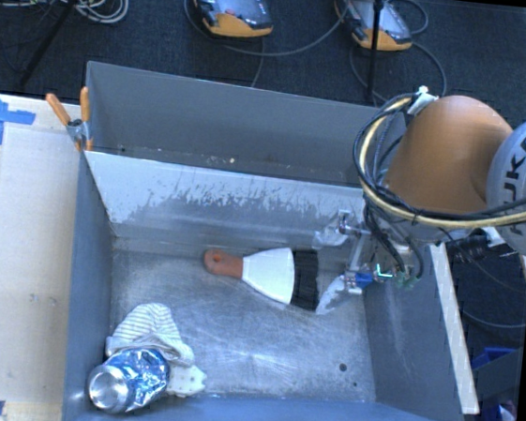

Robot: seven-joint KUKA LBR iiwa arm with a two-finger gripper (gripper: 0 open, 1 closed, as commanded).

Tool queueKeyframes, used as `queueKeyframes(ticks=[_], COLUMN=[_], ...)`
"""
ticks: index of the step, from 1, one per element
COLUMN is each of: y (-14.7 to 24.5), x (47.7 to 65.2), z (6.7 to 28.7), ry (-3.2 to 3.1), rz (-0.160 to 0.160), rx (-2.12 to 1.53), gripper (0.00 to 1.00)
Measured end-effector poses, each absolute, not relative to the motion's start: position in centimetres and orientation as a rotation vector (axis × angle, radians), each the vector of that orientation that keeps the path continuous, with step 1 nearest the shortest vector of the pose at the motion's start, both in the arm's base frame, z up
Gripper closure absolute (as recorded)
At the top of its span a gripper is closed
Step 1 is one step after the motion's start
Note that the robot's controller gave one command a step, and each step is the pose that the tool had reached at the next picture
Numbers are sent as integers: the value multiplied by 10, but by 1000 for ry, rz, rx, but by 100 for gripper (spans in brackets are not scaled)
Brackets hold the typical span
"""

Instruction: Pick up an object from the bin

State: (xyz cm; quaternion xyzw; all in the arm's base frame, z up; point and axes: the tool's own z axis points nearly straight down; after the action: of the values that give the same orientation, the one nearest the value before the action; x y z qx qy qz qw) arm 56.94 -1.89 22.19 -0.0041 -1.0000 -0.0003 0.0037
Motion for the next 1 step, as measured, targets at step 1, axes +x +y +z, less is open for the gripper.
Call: queueKeyframes(ticks=[1], y=[-19], x=[571], z=[225], ry=[-3141], rz=[0], rx=[-12], gripper=[0])
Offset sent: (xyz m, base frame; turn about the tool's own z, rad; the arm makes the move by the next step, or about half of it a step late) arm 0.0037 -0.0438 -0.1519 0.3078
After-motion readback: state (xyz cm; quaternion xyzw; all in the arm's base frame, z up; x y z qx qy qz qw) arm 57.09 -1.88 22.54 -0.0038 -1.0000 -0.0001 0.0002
